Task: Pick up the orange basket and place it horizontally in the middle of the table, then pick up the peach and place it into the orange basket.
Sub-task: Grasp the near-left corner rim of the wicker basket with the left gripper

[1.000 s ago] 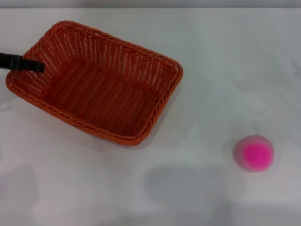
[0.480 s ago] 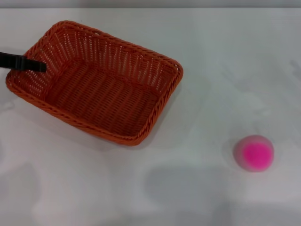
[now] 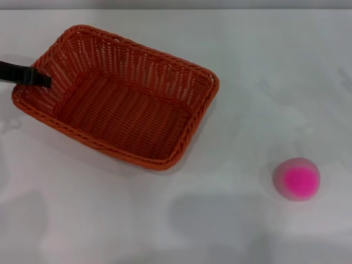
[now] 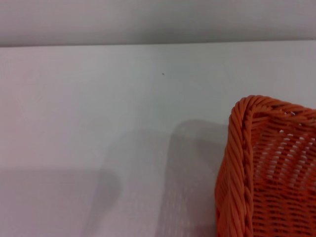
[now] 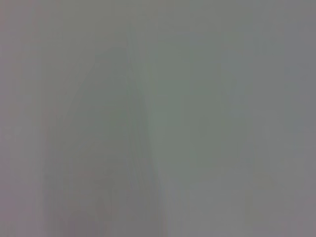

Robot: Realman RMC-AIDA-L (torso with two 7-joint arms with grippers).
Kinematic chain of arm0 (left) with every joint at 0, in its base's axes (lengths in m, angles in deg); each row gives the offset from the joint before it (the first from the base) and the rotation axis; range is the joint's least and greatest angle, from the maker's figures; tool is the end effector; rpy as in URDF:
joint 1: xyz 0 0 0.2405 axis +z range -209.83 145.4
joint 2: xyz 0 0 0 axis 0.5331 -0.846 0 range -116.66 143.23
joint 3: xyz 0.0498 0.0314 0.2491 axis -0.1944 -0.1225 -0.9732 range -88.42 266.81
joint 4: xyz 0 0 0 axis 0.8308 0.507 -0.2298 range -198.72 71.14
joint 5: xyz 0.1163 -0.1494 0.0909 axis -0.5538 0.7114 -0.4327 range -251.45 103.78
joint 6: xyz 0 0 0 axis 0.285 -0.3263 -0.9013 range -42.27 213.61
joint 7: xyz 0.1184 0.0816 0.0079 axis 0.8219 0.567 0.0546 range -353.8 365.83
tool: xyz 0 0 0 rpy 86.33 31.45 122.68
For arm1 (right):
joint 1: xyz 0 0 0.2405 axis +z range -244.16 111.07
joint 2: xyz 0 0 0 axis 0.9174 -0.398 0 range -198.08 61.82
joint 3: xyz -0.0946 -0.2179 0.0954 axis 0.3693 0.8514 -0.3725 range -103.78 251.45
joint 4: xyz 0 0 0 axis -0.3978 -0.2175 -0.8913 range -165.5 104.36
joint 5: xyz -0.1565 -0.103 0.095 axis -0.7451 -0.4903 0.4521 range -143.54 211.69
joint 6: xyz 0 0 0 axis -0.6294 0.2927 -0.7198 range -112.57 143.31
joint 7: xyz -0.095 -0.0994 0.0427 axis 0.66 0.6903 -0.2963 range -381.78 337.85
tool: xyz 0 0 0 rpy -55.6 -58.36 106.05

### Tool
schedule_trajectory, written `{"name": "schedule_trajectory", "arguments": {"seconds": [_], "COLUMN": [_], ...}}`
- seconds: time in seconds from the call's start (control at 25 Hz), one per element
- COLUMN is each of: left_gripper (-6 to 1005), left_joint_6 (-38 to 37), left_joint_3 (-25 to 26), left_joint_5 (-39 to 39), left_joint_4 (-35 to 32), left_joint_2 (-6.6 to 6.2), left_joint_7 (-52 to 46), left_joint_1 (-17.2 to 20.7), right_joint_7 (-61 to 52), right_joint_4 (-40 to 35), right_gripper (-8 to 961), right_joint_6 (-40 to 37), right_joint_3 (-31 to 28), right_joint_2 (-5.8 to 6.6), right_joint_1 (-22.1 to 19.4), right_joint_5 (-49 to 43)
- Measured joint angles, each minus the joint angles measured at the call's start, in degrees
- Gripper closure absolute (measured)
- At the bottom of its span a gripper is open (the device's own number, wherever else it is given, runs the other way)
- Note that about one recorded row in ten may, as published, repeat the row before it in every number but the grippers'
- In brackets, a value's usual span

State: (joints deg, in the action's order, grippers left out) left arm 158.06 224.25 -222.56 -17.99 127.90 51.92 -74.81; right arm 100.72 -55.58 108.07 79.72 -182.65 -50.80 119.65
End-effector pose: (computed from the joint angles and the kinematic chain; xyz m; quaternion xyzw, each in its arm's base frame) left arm -0.2703 0.4129 0.0438 -0.8389 -0.4834 0.0231 0.2492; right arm 0.3730 0.2615 0.1111 -0.7263 0.2395 0.4068 0.4996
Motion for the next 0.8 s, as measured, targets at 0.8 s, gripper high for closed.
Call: {"name": "schedule_trajectory", "arguments": {"seconds": [0.8], "left_gripper": [837], "left_joint_6": [8.6], "left_joint_3": [-1.3], "left_joint_5": [3.4], "left_joint_4": [6.2], "left_joint_2": [0.04], "left_joint_7": [-14.0], "left_joint_1": [0.0], "right_joint_7": [1.4], "right_joint_4": [0.6], "right_gripper": [114], "right_joint_6": [0.4], "right_joint_3": [0.6], "right_joint_2": [-0.08], "right_joint_1": [0.2], "right_joint_5": [0.7]}}
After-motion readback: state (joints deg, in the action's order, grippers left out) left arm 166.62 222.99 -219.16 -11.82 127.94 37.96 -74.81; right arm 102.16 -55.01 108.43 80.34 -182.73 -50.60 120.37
